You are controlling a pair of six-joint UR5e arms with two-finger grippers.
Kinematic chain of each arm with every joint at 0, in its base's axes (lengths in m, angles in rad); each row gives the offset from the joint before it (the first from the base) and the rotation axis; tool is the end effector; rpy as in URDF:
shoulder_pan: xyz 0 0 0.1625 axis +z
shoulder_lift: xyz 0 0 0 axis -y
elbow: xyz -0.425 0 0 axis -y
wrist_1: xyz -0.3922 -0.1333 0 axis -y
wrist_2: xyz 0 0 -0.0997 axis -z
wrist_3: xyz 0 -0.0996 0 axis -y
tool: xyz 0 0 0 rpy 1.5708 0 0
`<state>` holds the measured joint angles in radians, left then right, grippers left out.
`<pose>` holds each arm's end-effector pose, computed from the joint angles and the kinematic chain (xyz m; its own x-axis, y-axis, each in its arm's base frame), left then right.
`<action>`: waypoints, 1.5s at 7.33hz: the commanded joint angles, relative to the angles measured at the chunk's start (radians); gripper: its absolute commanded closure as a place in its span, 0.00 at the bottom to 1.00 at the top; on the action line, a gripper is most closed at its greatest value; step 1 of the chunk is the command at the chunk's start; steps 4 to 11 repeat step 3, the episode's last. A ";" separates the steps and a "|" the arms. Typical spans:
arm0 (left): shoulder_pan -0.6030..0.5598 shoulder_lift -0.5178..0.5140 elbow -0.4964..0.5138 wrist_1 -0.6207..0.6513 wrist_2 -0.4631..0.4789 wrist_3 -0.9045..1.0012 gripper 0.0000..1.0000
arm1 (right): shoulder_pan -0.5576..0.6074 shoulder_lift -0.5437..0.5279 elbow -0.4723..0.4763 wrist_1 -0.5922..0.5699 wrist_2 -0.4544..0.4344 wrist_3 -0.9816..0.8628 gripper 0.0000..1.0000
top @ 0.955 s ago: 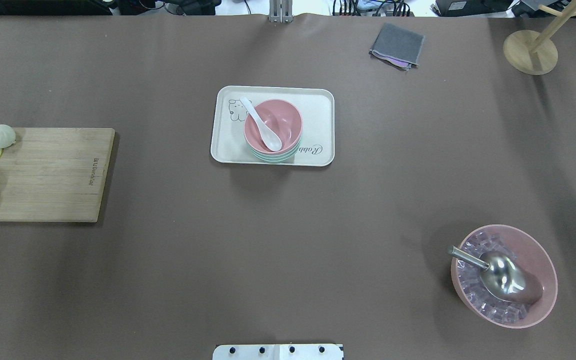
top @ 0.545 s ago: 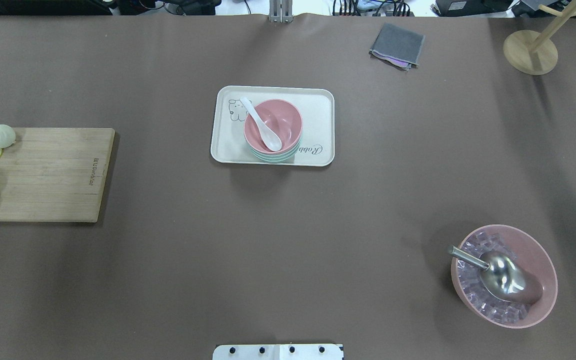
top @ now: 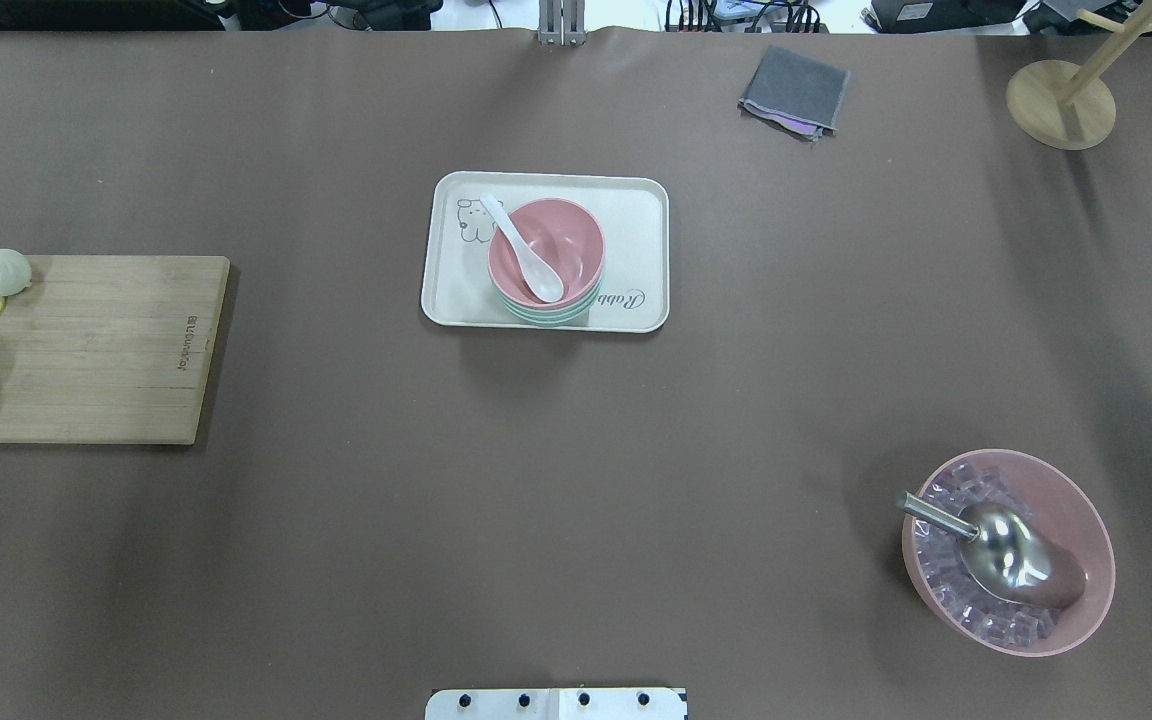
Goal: Stack pink bowl on green and place spoon
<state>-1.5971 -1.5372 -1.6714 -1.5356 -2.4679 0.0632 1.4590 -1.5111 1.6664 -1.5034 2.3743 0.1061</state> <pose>-0.0680 -0.4770 0.6199 0.6247 0.0715 -0.7776 -0.0132 0.9966 0.0811 0.0026 -0.5289 0.5715 0.6799 -0.1315 0.7215 0.0370 0.9887 0.1453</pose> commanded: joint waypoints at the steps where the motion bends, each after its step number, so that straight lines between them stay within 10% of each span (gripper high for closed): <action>1: 0.000 0.008 -0.010 0.000 0.001 -0.003 0.02 | 0.000 0.002 0.006 0.002 -0.001 -0.003 0.00; 11: 0.000 -0.008 -0.014 -0.001 0.001 0.003 0.02 | 0.001 -0.001 0.024 0.002 0.000 -0.003 0.00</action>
